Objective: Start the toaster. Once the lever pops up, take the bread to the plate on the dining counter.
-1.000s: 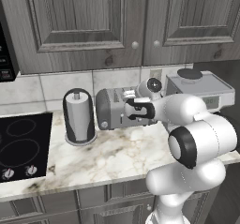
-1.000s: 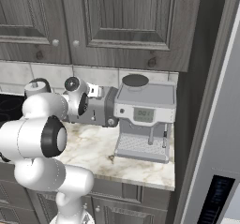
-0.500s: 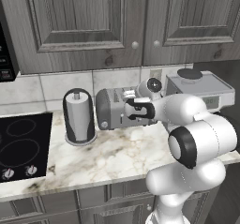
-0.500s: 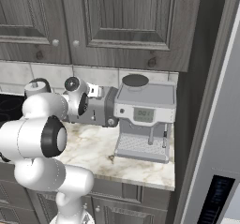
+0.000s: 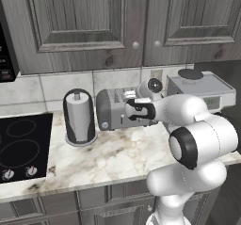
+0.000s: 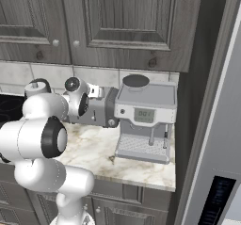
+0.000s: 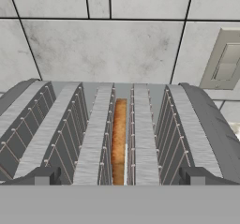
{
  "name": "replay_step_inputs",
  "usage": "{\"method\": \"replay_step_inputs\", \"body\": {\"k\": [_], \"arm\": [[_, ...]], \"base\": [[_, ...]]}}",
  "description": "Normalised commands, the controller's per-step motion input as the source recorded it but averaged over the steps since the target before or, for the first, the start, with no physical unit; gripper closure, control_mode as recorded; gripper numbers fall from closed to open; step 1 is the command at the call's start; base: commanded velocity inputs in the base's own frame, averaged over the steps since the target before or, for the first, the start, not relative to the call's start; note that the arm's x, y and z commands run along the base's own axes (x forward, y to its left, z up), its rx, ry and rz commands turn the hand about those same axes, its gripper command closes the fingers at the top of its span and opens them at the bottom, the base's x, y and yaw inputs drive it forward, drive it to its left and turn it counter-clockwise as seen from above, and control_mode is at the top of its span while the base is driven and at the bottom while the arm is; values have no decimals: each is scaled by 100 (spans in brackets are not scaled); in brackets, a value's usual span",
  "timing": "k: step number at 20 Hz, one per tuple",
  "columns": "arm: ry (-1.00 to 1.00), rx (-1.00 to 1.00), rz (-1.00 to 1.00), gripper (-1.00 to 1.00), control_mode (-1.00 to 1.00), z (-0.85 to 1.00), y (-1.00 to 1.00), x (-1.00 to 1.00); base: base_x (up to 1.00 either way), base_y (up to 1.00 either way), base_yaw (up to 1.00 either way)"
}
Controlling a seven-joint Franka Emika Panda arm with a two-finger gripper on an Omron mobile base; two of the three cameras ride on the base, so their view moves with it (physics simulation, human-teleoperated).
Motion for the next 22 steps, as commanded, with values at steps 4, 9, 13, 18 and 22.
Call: {"method": "replay_step_inputs", "body": {"k": [4,9,13,18,22], "arm": [[0,0,0,-100,-100,0,0,0],[0,0,0,-100,-100,0,0,0],[0,0,0,-100,-100,0,0,0],[0,0,0,-100,-100,0,0,0],[0,0,0,-100,-100,0,0,0]], "base": [[0,0,0],[0,0,0],[0,0,0],[0,0,0],[0,0,0]]}}
